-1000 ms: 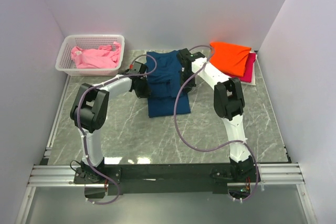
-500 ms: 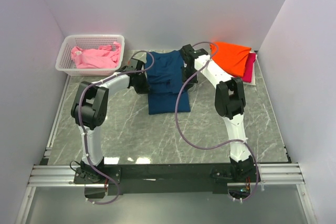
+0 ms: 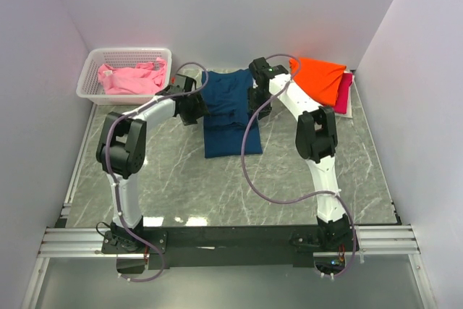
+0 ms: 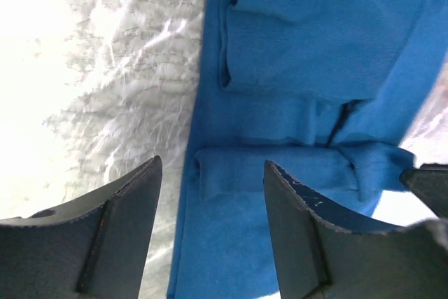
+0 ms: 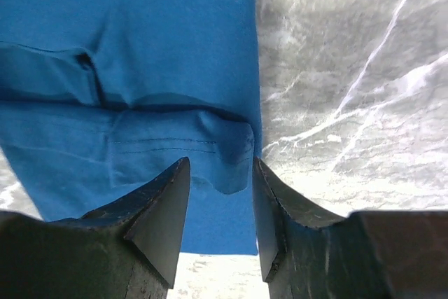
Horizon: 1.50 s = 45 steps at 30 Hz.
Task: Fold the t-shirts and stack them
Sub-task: Fold the tshirt
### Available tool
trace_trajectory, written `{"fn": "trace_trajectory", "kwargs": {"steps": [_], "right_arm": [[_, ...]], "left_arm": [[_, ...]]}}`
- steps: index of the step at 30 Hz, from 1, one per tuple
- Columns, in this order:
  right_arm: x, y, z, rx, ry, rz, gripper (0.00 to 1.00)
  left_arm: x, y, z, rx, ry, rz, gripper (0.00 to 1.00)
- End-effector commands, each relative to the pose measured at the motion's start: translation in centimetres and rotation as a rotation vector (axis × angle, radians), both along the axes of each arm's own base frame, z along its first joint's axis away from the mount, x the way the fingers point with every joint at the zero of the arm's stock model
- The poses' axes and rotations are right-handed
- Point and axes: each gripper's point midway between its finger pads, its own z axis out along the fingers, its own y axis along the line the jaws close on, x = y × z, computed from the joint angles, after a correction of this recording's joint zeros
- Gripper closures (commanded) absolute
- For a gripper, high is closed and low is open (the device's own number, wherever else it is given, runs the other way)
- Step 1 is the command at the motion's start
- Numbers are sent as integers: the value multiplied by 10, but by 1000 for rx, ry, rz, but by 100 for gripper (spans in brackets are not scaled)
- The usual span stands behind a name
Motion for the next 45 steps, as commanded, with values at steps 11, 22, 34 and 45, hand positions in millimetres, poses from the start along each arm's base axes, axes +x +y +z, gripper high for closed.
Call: {"fn": "trace_trajectory", "kwargs": {"steps": [11, 22, 34, 45], "right_arm": [[-37, 12, 48, 126, -91, 49, 53], [-49, 37, 13, 211, 4, 49, 55], [-38, 40, -21, 170, 49, 35, 57], [17, 48, -5, 145, -77, -55, 56]], "left_arm": [[-56, -42, 52, -123, -151, -77, 35], [-87, -108, 33, -233, -179, -204, 35], [-122, -106, -39, -135, -69, -265, 34], [-157, -104, -57, -28, -26, -352, 34]]}}
